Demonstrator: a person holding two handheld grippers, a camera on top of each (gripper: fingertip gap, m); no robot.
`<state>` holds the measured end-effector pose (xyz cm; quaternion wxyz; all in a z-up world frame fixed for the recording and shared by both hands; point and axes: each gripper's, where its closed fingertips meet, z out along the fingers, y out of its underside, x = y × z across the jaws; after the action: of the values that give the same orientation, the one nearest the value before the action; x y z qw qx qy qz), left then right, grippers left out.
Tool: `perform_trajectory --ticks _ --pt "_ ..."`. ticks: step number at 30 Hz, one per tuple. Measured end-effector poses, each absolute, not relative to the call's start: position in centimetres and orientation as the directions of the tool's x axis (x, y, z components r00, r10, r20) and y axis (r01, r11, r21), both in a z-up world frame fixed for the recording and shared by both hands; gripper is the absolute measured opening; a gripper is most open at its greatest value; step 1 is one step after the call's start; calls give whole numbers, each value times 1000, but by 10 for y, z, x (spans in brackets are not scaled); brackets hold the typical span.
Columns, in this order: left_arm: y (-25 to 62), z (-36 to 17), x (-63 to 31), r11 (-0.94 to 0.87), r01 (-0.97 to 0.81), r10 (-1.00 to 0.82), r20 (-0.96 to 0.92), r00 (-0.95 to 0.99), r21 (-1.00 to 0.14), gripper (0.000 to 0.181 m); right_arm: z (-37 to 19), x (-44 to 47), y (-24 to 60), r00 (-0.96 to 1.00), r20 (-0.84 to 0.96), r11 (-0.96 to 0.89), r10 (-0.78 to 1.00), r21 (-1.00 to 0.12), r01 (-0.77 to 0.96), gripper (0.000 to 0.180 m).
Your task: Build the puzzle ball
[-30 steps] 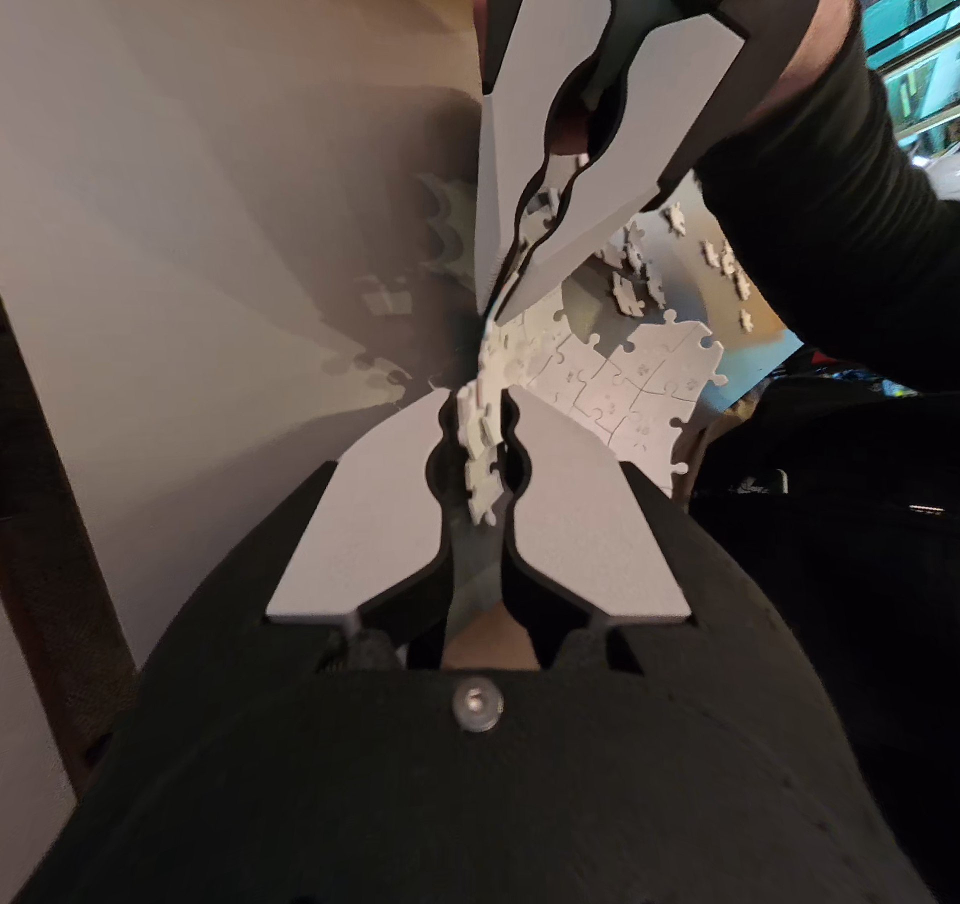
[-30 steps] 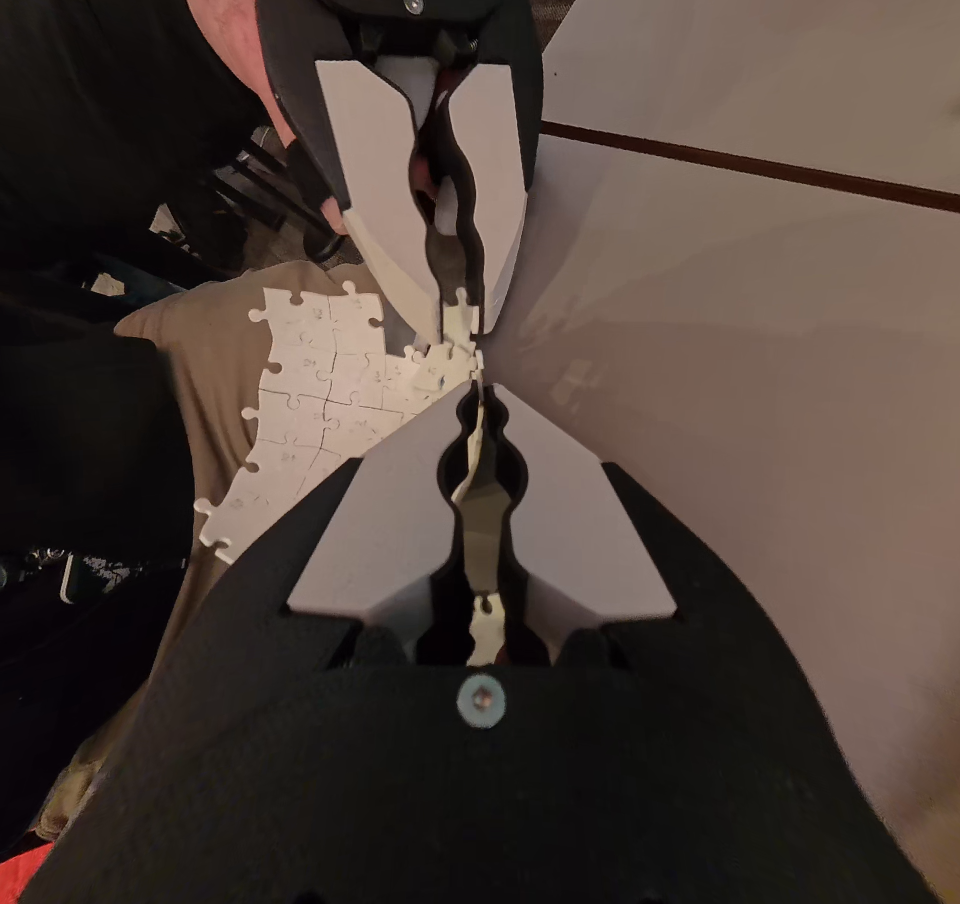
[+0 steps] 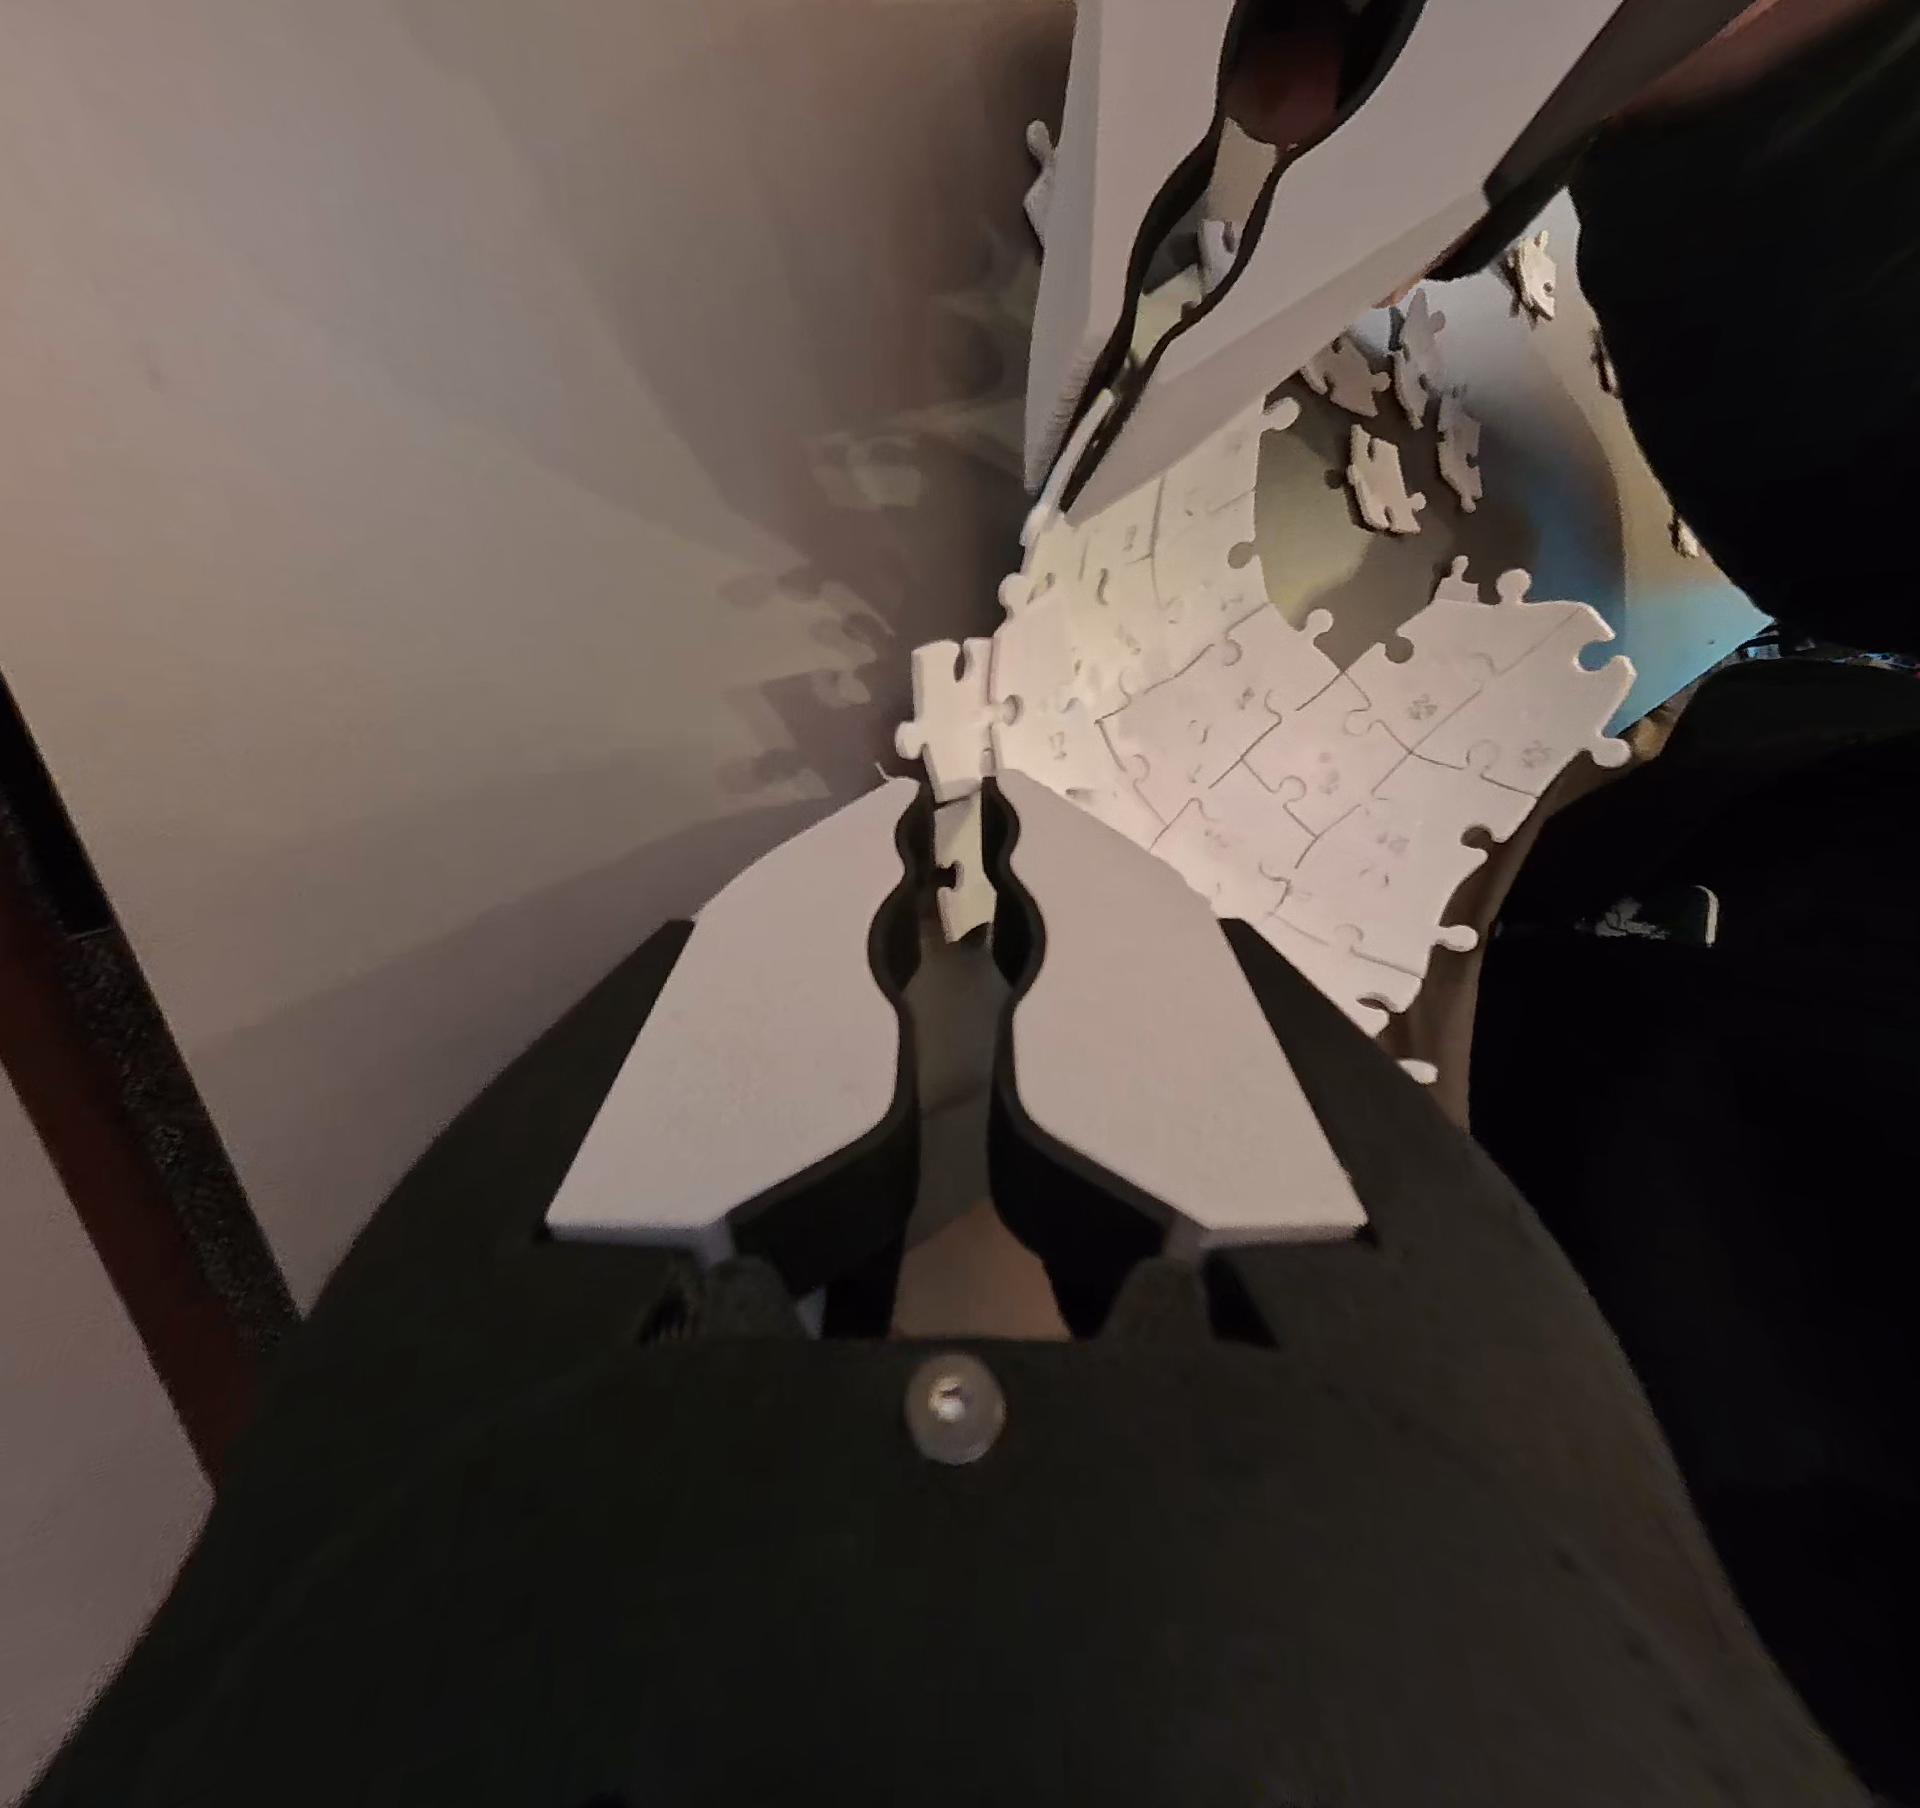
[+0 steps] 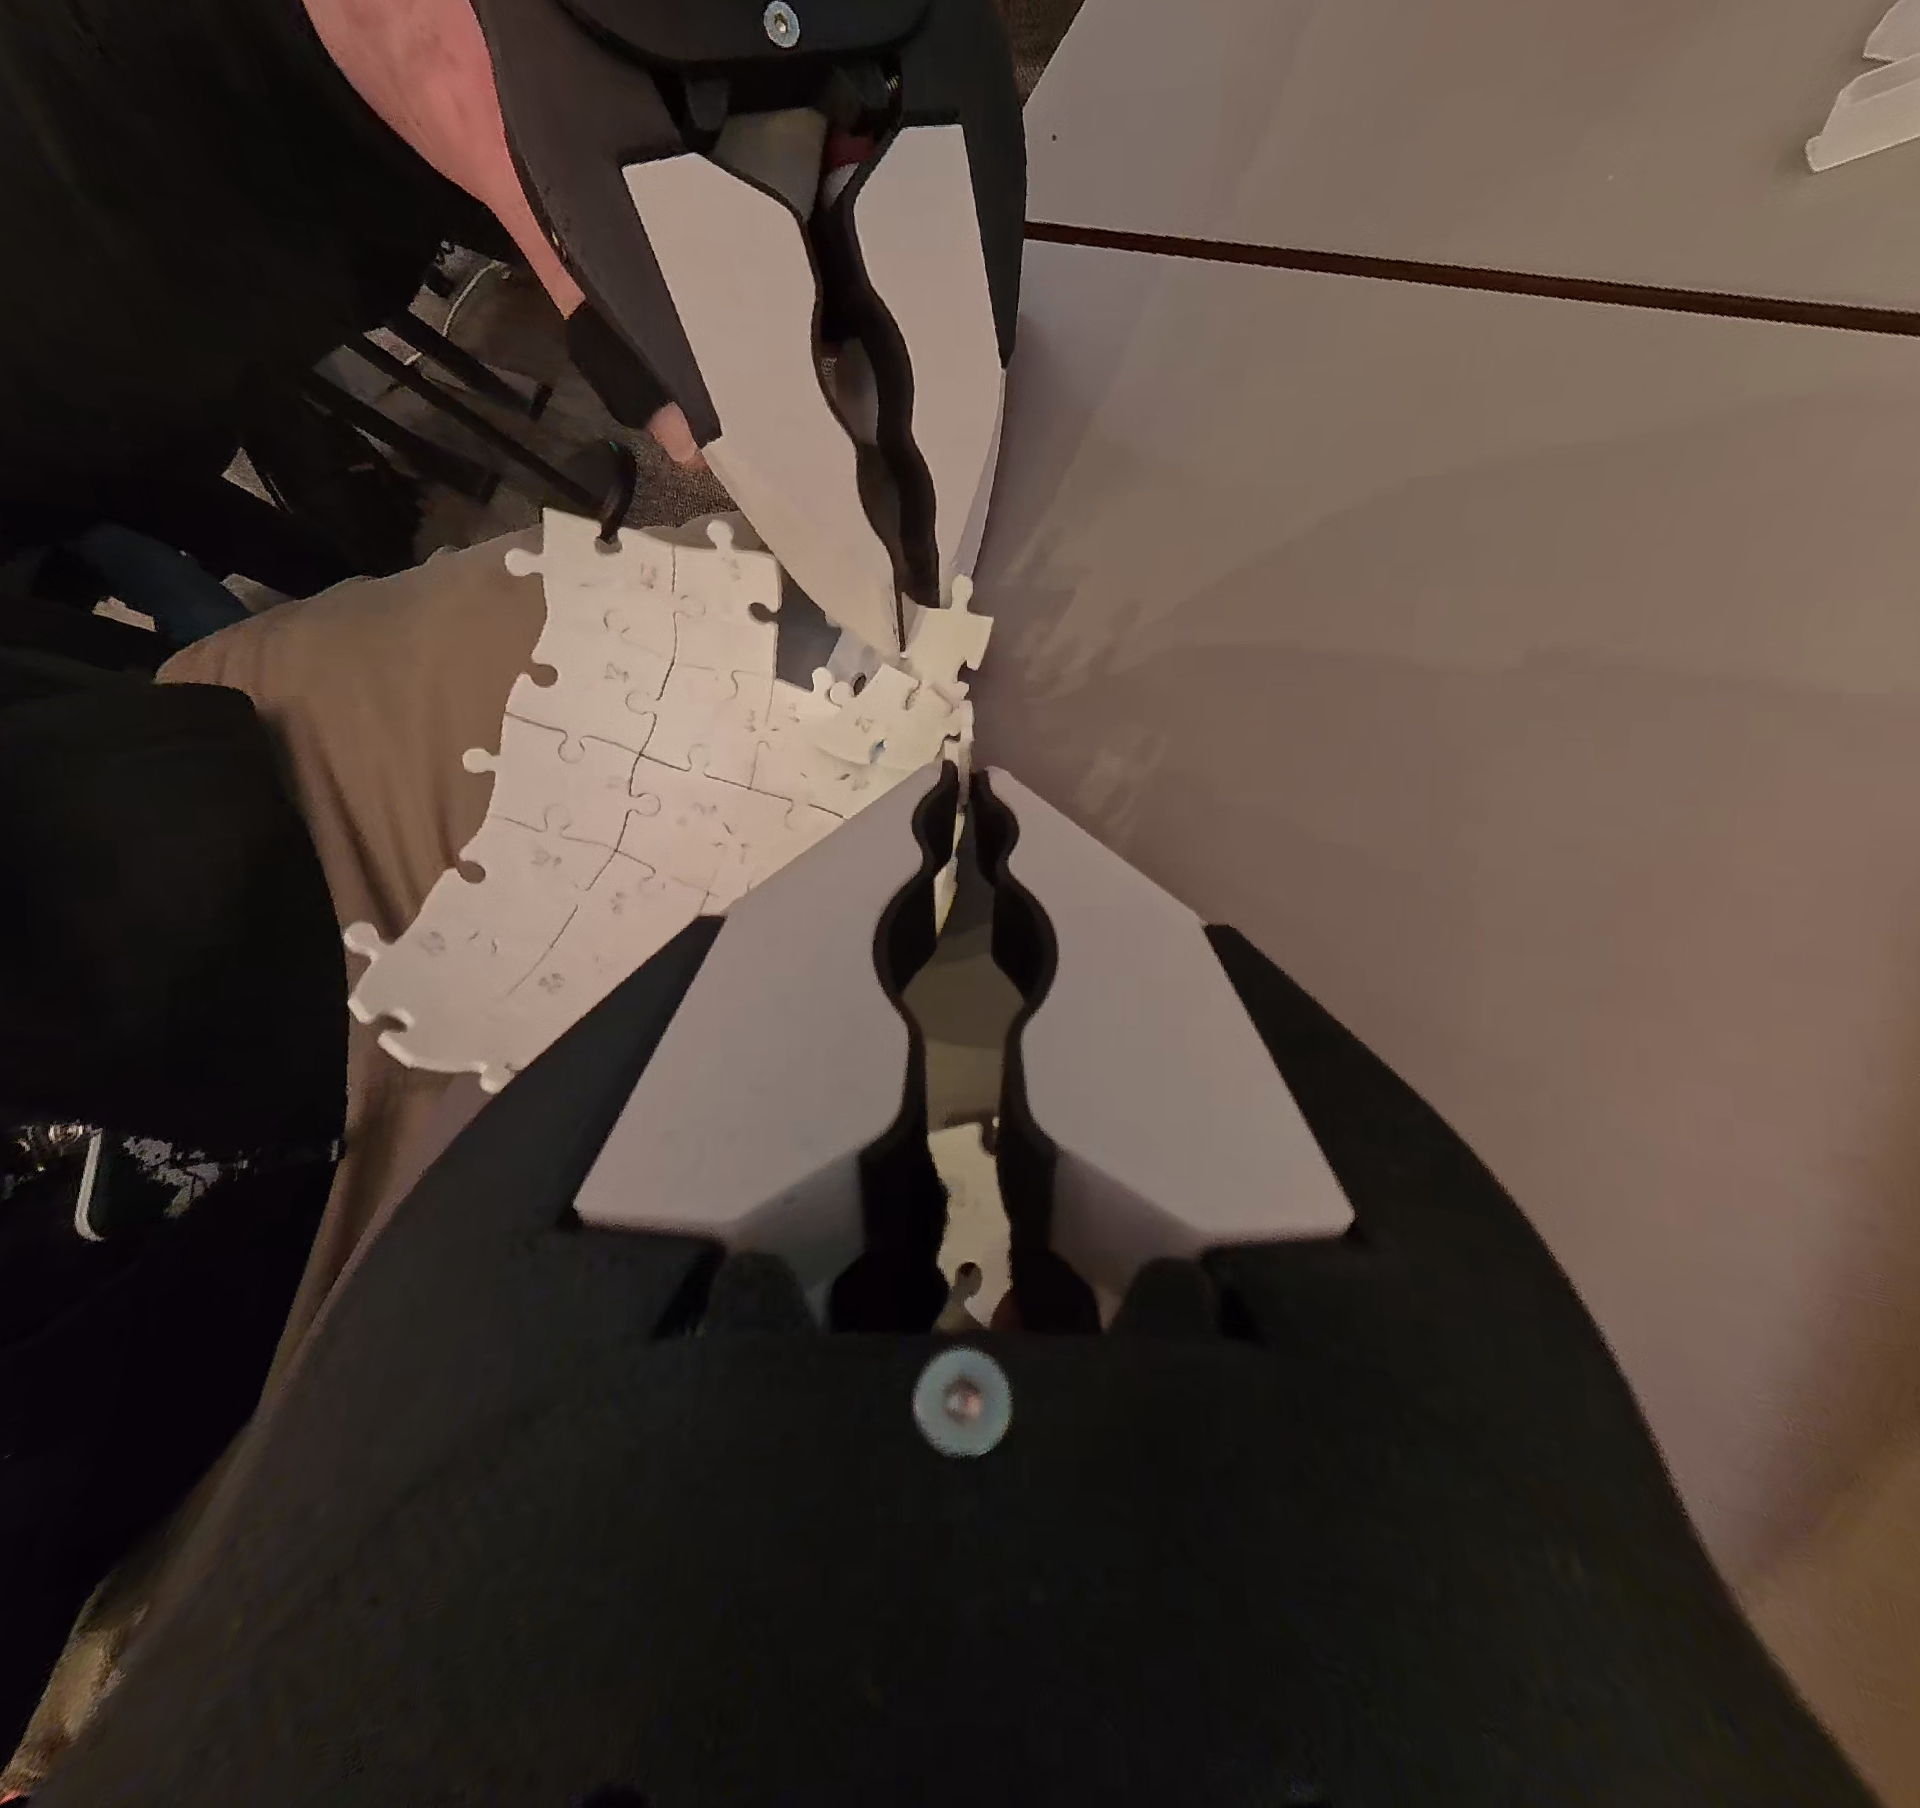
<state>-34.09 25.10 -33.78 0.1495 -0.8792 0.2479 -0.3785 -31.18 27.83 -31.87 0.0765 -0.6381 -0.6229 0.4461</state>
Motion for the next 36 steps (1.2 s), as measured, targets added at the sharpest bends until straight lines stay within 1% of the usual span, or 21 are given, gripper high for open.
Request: perform_trajectory --ticks 5,13,20,23,28,36 --pt "248 -336 -339 -839 -319 -541 615 574 -441 6 -318 -311 277 -174 -465 -211 868 -663 718 0" --pt "252 -332 -337 -842 -276 -533 634 560 -463 6 -314 -306 277 -175 -445 -202 878 -676 709 0" --pt "244 -329 -336 -839 -287 -541 646 539 -462 15 -313 -301 276 -175 -445 -215 878 -693 688 0" --pt "241 -329 -336 -841 -293 -539 650 536 -455 14 -312 -302 275 -179 -442 -217 879 -705 675 0" --pt "238 -332 -333 -843 -315 -537 652 536 -436 3 -312 -299 275 -186 -431 -200 883 -703 682 0" --pt "237 -330 -330 -861 -279 -508 691 515 -425 2 -311 -296 275 -186 -410 -182 893 -706 684 0"
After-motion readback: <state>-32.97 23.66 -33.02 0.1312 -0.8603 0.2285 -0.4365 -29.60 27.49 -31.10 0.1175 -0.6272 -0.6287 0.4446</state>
